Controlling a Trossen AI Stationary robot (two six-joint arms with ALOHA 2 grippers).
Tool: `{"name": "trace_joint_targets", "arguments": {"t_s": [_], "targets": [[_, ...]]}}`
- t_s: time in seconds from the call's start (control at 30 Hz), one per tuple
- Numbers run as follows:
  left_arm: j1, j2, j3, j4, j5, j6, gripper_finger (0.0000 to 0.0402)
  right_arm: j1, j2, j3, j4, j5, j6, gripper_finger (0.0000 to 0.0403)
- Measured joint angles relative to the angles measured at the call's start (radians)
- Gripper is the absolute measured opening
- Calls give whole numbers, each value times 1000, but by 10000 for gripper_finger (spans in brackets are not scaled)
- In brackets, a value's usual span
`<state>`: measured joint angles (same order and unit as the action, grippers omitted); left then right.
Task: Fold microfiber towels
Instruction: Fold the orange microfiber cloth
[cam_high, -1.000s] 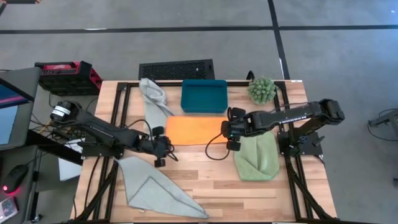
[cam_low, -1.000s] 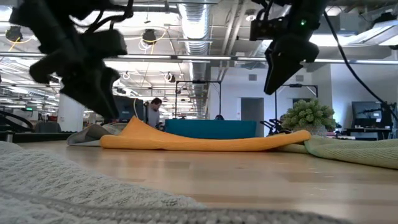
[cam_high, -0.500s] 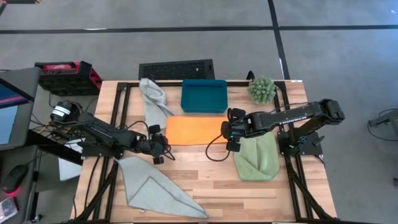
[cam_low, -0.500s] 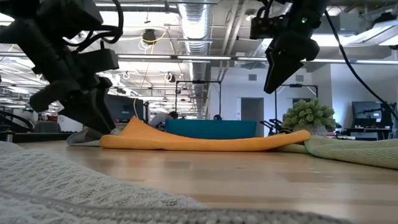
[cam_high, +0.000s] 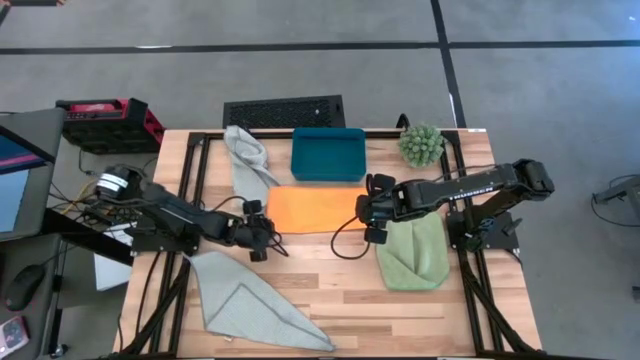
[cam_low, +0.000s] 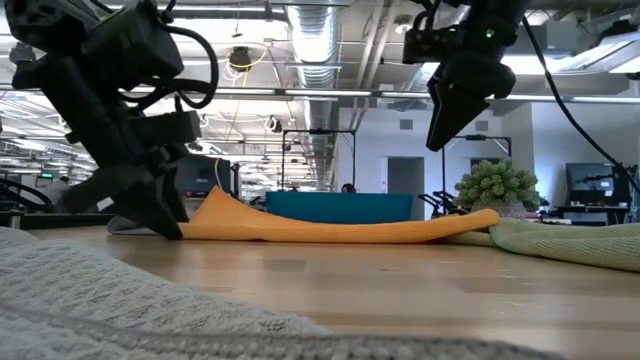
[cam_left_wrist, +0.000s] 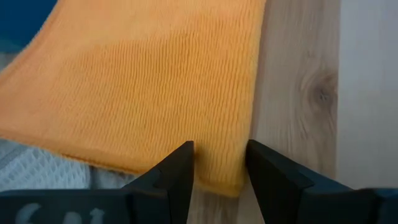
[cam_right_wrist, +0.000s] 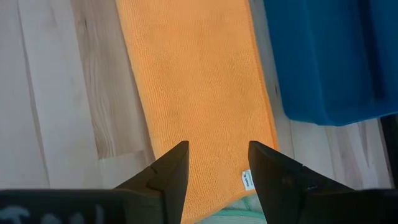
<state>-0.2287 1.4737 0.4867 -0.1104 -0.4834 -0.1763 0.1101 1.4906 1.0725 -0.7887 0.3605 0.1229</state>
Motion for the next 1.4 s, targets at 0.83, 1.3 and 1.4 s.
{"name": "trace_joint_targets", "arguments": {"t_s": [0.83,1.3,1.4], "targets": [[90,18,410,-325,36,158,2,0,-180,0,-64,8,9,178],[226,358,705,-95,205,526,0,0,-236,0,-82,8,9,178],[237,430,801,-104,224,604,0,0,-239,0,-94,8,9,179]]}}
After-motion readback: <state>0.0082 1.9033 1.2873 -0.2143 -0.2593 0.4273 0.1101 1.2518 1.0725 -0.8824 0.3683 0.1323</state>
